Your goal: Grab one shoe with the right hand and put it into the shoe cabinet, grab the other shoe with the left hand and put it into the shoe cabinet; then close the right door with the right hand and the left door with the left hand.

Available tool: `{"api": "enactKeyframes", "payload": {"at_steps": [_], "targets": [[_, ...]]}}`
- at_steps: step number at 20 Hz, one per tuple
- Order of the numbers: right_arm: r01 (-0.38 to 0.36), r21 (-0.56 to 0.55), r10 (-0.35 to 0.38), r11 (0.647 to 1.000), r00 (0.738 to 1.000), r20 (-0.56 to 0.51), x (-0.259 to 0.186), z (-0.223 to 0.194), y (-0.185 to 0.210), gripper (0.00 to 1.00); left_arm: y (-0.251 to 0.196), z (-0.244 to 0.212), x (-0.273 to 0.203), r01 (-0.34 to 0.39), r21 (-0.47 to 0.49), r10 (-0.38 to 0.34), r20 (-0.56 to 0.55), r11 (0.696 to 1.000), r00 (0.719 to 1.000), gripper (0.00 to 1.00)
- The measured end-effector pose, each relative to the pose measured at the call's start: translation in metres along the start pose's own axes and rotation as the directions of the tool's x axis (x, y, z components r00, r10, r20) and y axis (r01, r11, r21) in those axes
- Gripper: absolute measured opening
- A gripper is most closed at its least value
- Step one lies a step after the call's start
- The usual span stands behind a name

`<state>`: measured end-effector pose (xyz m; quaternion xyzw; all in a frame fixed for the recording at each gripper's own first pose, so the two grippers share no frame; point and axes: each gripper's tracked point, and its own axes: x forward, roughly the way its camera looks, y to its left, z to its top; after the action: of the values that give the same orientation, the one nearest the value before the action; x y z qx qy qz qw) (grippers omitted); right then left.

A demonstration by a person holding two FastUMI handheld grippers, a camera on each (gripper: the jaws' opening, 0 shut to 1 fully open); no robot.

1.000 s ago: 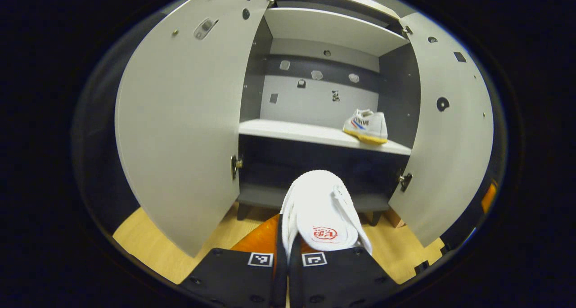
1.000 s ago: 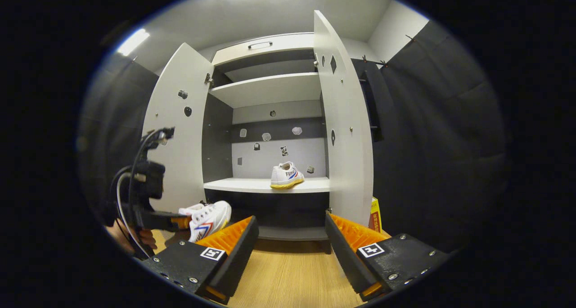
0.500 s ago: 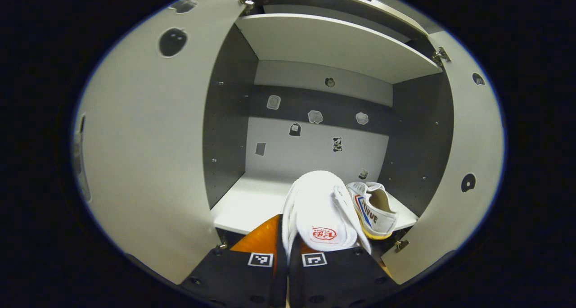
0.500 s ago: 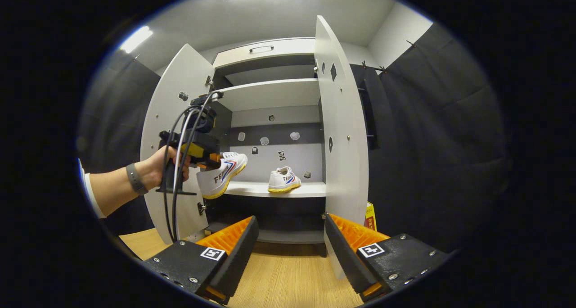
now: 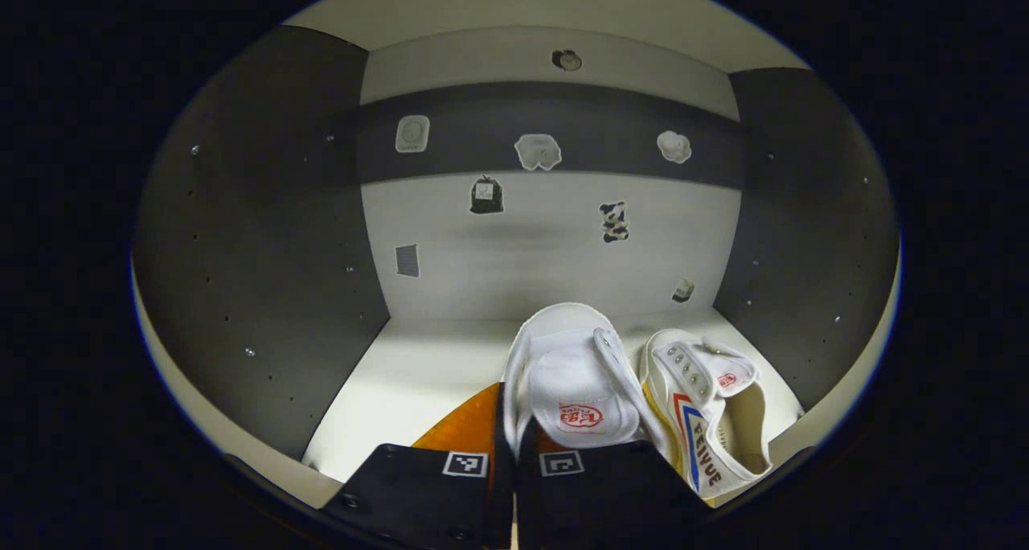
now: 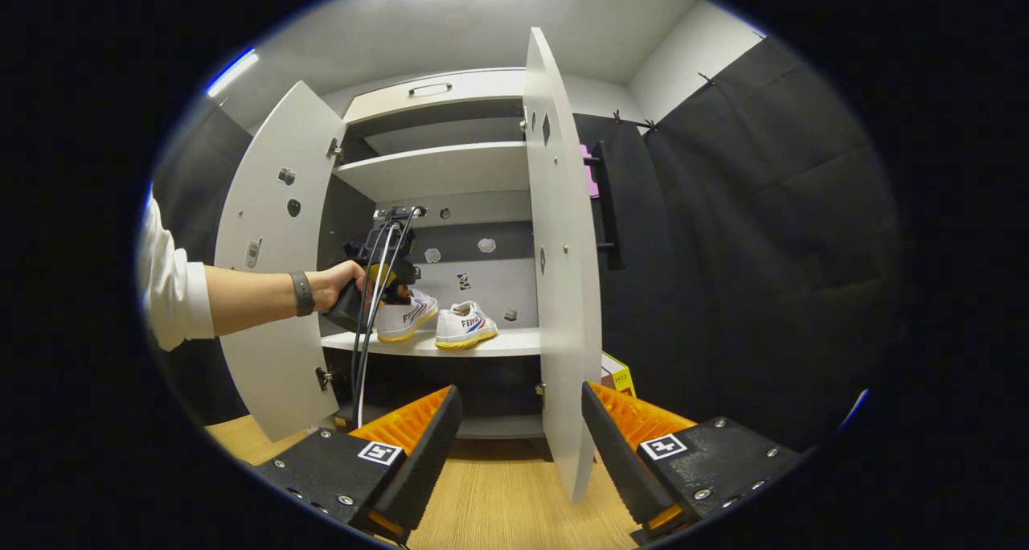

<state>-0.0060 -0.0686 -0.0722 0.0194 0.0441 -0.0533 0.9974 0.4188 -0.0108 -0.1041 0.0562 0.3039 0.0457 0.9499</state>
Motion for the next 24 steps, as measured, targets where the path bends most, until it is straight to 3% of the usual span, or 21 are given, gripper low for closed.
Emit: {"api": "enactKeyframes", "payload": {"at_steps": [2,8,12,18,21,23,24], "targets": [[0.021,0.002,-0.021,1.0,1.0,-0.001,0.002,-0.002,-0.01,0.92,0.006,-0.009,0.013,-0.028,0.027,0.029,-0.034,0.999,0.999,0.09],[0.034,0.026,-0.033,0.999,0.999,-0.019,0.008,-0.006,-0.018,0.92,0.005,-0.02,0.022,-0.016,0.003,0.016,-0.079,1.0,0.997,0.1],[0.012,0.026,-0.012,1.0,1.0,-0.018,0.011,-0.006,-0.012,0.92,0.003,-0.021,0.018,0.006,-0.013,-0.007,-0.081,1.0,0.997,0.18],[-0.008,0.037,0.008,0.999,1.0,-0.019,0.008,-0.007,-0.005,0.92,0.001,-0.011,-0.006,0.027,0.019,-0.027,-0.033,0.999,0.999,0.45],[-0.018,0.049,0.019,0.999,1.0,-0.021,0.005,-0.007,-0.001,0.92,0.008,0.001,-0.027,0.014,0.019,-0.015,0.049,1.0,0.999,0.65],[-0.026,0.053,0.027,0.998,0.999,-0.021,0.005,-0.006,0.001,0.92,0.014,0.02,-0.05,0.004,0.043,-0.011,0.163,0.999,0.987,0.89],[-0.032,0.055,0.033,0.998,0.999,-0.019,0.004,-0.005,0.003,0.92,0.014,0.028,-0.066,0.012,0.058,-0.024,0.215,0.998,0.976,0.92]]}}
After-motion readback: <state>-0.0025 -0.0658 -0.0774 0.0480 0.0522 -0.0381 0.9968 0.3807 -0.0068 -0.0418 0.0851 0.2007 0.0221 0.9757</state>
